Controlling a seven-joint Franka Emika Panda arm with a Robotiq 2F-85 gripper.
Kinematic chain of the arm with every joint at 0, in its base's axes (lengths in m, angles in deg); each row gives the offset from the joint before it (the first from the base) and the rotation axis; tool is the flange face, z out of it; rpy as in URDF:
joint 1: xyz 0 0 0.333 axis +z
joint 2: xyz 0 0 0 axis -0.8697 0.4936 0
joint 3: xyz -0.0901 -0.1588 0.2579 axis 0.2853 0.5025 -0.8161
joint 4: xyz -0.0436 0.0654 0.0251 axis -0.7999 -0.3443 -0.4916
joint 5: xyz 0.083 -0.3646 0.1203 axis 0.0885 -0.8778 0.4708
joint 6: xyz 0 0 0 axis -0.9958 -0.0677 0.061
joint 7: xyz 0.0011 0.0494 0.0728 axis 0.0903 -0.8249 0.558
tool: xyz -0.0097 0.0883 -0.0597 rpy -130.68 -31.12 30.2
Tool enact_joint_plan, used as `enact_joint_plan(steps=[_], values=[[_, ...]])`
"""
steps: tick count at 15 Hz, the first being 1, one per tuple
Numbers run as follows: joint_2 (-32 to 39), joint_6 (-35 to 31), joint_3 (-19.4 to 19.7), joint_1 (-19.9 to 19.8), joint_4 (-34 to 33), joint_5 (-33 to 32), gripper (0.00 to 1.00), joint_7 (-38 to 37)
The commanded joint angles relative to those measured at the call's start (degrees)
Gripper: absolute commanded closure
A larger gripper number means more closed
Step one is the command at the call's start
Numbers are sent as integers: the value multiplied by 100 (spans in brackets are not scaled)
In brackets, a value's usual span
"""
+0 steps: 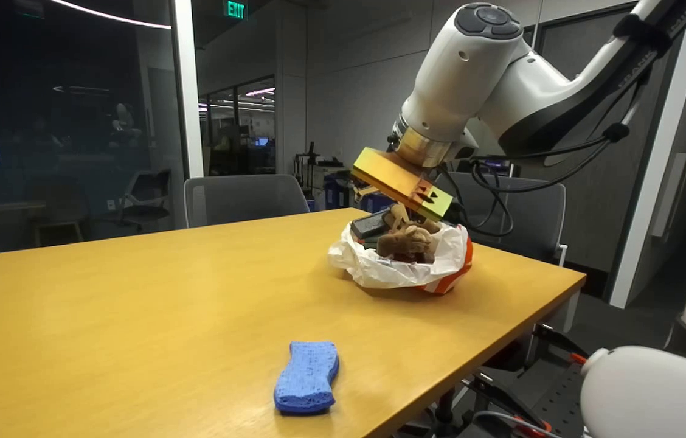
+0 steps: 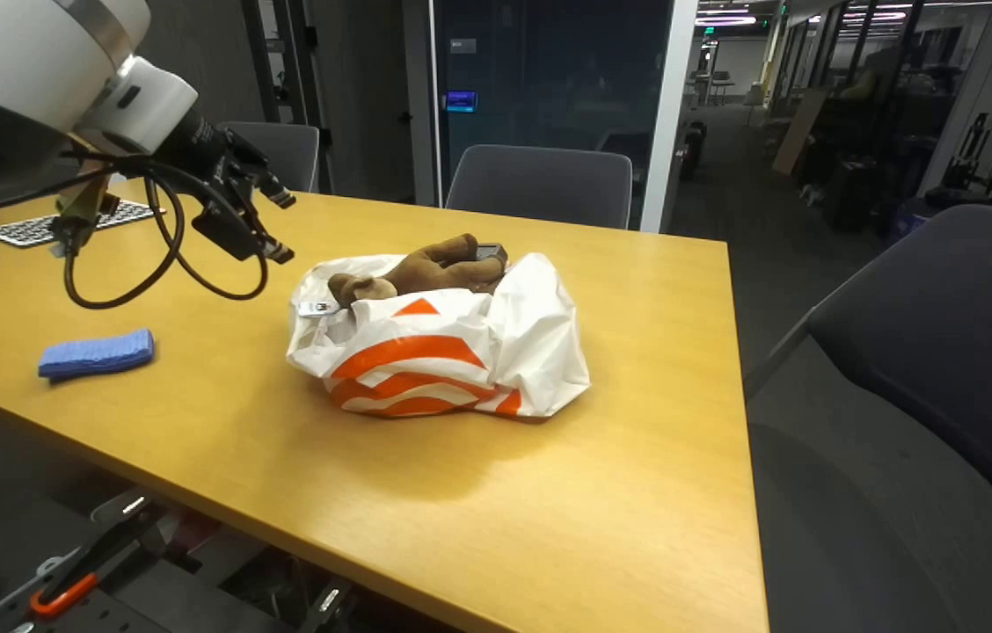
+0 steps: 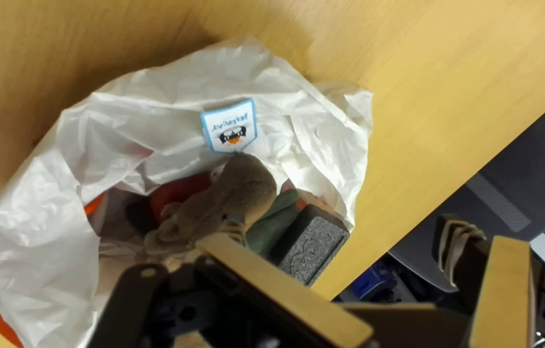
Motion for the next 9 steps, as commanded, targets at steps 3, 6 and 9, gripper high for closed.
enact_joint_plan(steps=[3,6,9], values=[[805,-114,-205,515,33,37,0,83],[1343,-80,-398,848,60,31,0,281],[1682,-309,-532,1122,79,21,0,621]])
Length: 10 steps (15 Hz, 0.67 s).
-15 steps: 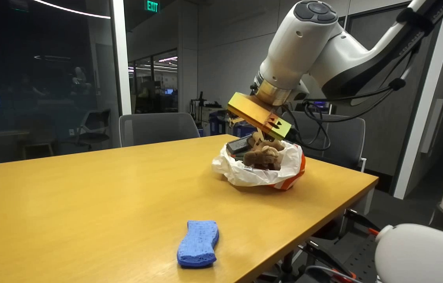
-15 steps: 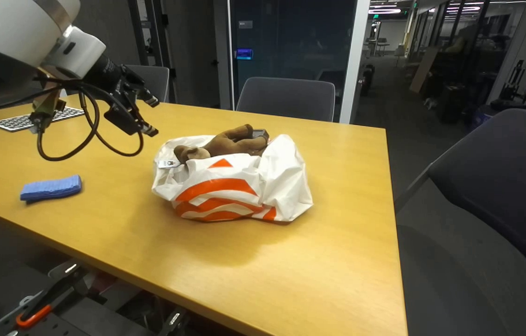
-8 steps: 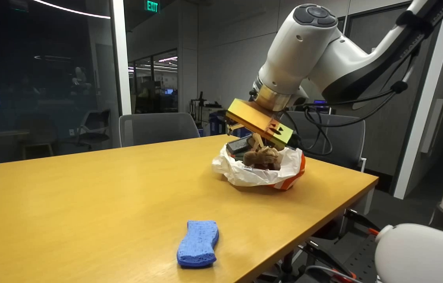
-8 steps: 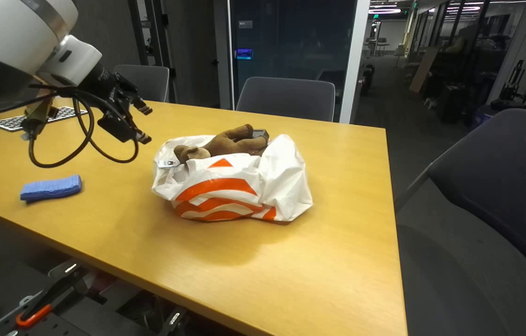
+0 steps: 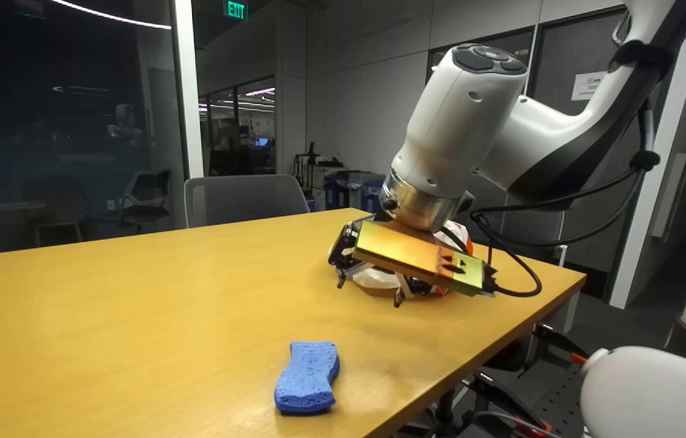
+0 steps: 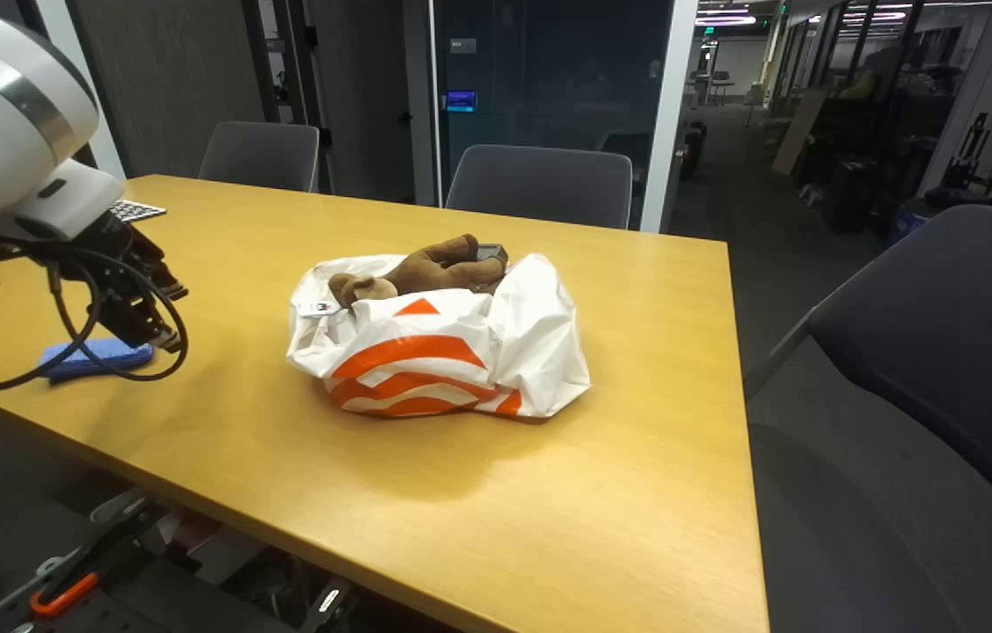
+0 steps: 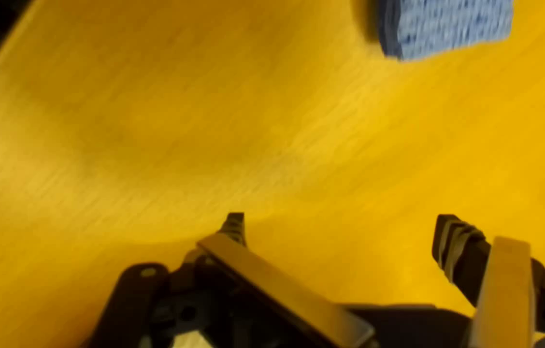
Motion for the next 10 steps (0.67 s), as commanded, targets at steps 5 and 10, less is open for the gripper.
enact_joint_plan(steps=[5,10], values=[[348,-233,-256,599,-10,277,0,862],[710,-654,-124,716,-298,771,0,1789]])
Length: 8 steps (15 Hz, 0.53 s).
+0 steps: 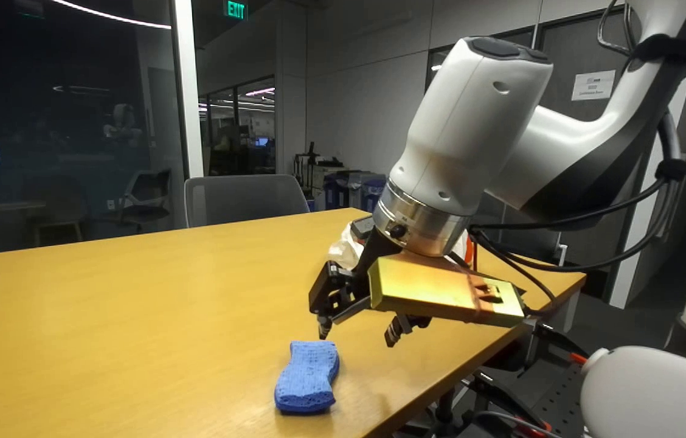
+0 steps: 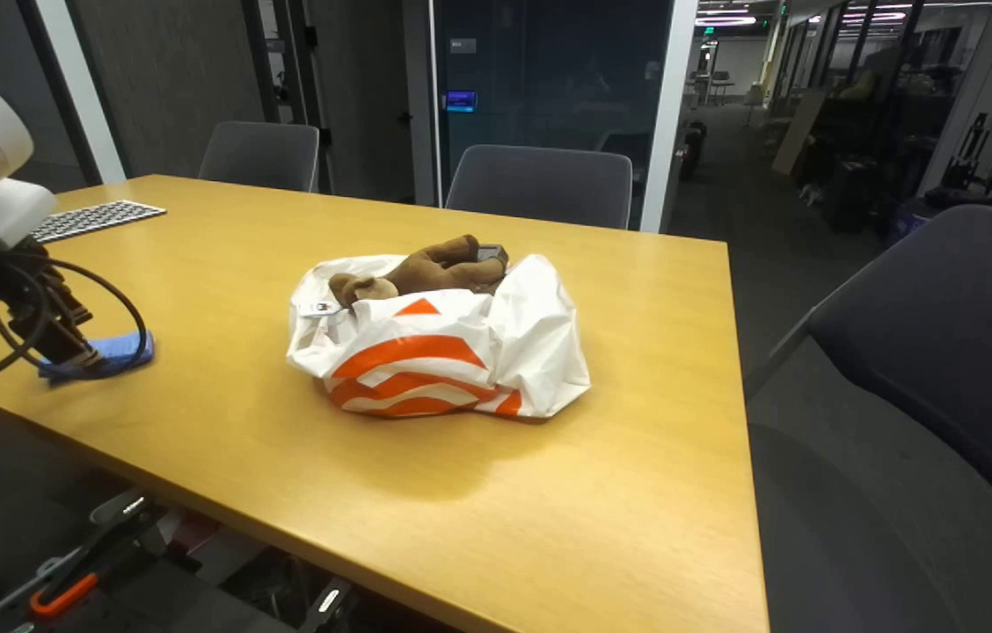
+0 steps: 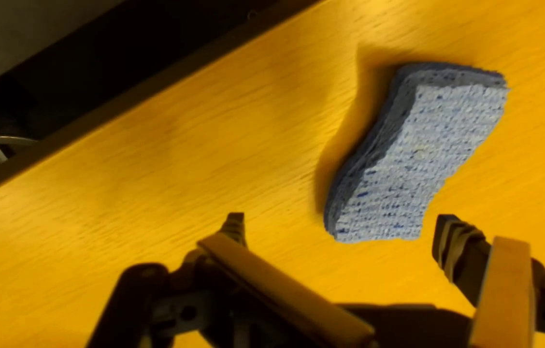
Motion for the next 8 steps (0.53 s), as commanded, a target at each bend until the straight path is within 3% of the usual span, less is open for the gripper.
enact_joint_plan(steps=[1,4,8], values=[[376,-471,138,12,-277,366,0,844],[679,-385,189,-71,-516,558,0,1145],[1198,231,173,-78,-898,964,0,1173]])
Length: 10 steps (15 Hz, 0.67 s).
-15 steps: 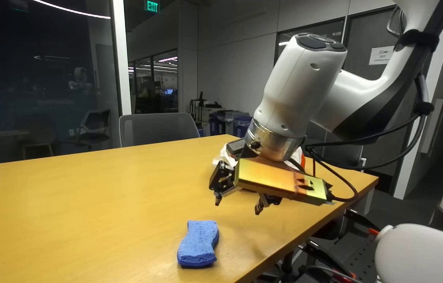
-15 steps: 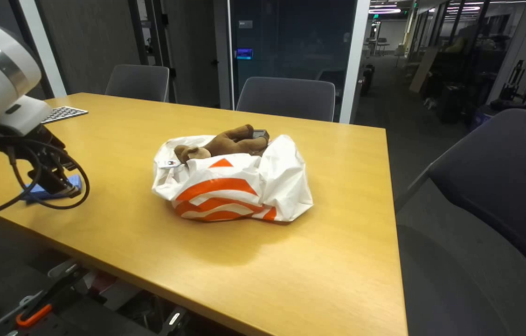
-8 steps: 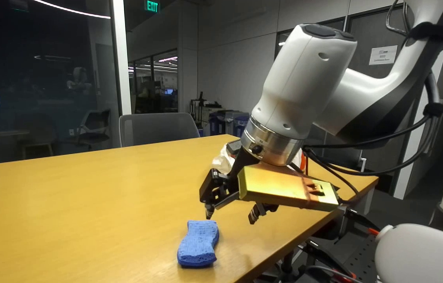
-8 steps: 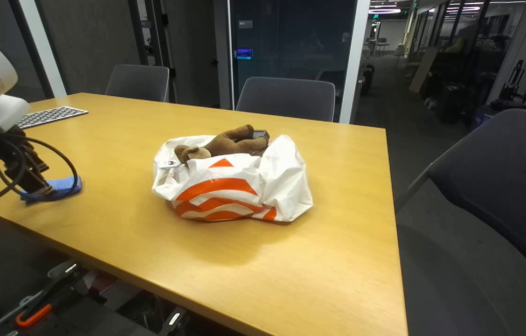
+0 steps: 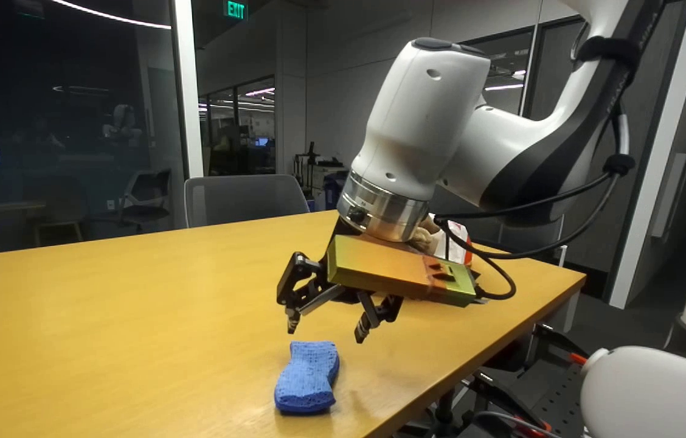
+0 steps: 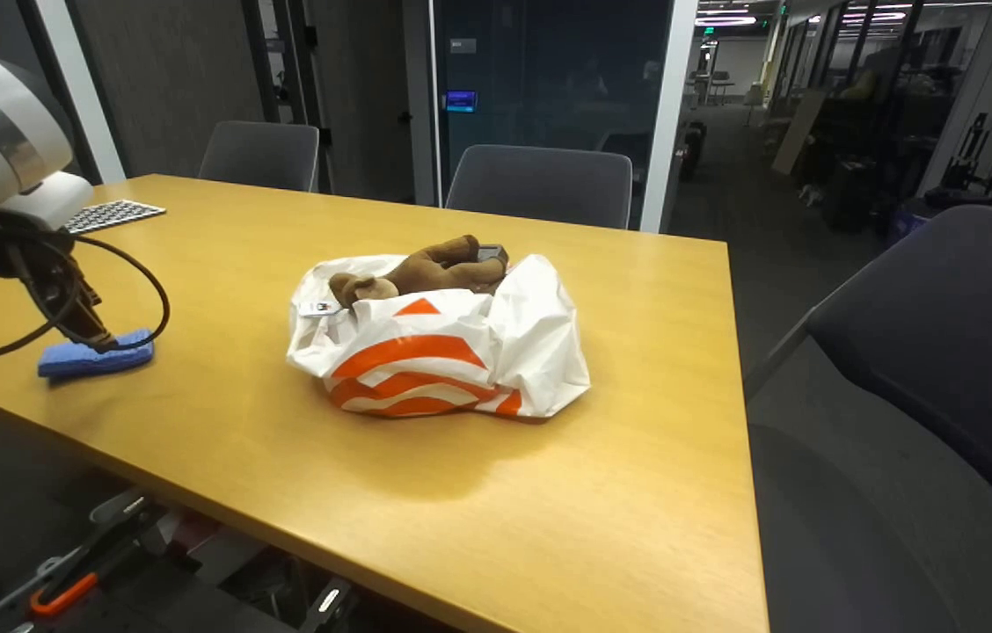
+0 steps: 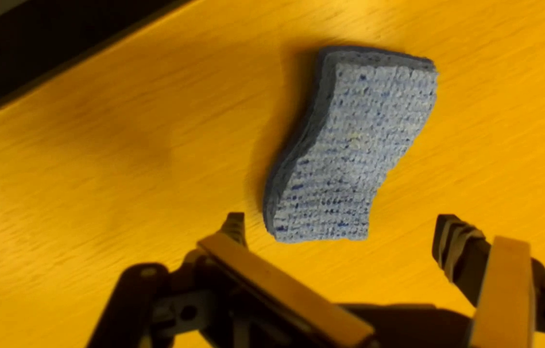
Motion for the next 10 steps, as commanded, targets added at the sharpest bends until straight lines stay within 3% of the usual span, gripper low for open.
enact_joint_plan(steps=[1,5,6,8,10], values=[[637,590,-39,9,-462,550,0,174],[1148,1058,-97,30,-742,971,0,252],[1278,1011,-141,-4,-776,1063,4,377],[1532,823,-265,-119,-799,1265,28,719],[1663,755,-390,-202,-822,1428,36,973]])
